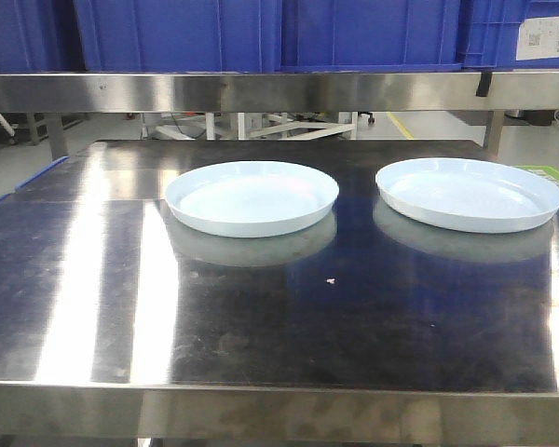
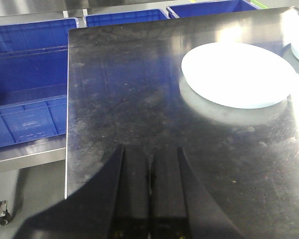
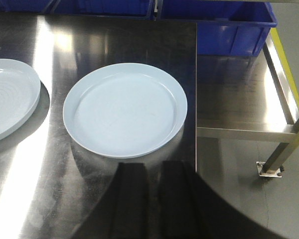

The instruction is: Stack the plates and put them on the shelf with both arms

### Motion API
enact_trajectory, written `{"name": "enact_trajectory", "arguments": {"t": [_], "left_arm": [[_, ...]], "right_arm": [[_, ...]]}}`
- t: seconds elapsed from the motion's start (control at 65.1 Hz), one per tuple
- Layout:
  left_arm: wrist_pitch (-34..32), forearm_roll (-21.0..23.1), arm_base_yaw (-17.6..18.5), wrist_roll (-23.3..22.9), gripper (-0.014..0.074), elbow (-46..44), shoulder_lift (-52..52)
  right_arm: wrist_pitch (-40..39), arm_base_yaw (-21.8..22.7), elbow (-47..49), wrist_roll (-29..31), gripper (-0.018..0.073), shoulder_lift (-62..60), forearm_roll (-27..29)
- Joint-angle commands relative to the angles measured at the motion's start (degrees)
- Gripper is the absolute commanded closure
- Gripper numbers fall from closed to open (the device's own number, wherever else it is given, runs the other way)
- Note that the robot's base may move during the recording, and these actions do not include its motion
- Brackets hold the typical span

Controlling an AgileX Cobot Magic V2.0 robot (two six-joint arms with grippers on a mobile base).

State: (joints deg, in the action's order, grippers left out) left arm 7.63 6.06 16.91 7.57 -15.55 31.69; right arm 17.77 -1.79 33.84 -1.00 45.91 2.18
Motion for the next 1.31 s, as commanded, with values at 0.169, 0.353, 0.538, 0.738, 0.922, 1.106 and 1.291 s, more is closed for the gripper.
{"name": "enact_trajectory", "arguments": {"t": [0.169, 0.353, 0.538, 0.738, 0.922, 1.106, 1.291], "left_arm": [[-4.85, 0.11, -0.05, 0.07, 0.0496, -1.74, 0.06], [-4.85, 0.11, -0.05, 0.07, 0.0496, -1.74, 0.06], [-4.85, 0.11, -0.05, 0.07, 0.0496, -1.74, 0.06], [-4.85, 0.11, -0.05, 0.07, 0.0496, -1.74, 0.06], [-4.85, 0.11, -0.05, 0.07, 0.0496, -1.74, 0.06], [-4.85, 0.11, -0.05, 0.07, 0.0496, -1.74, 0.06], [-4.85, 0.11, -0.05, 0.07, 0.0496, -1.74, 0.06]], "right_arm": [[-7.18, 0.20, 2.09, 0.39, 0.0132, -0.18, -0.02], [-7.18, 0.20, 2.09, 0.39, 0.0132, -0.18, -0.02], [-6.84, 0.20, 2.09, 0.39, 0.0132, -0.18, 1.31], [-6.55, 0.20, 2.09, 0.39, 0.0136, -0.18, 3.71], [-6.47, 0.20, 2.09, 0.39, 0.0398, -0.12, 3.71], [-16.03, 0.20, 2.09, 0.39, 0.0483, 4.56, 3.71], [-17.08, 0.26, 5.98, 0.39, 0.0473, 13.65, 3.71]]}}
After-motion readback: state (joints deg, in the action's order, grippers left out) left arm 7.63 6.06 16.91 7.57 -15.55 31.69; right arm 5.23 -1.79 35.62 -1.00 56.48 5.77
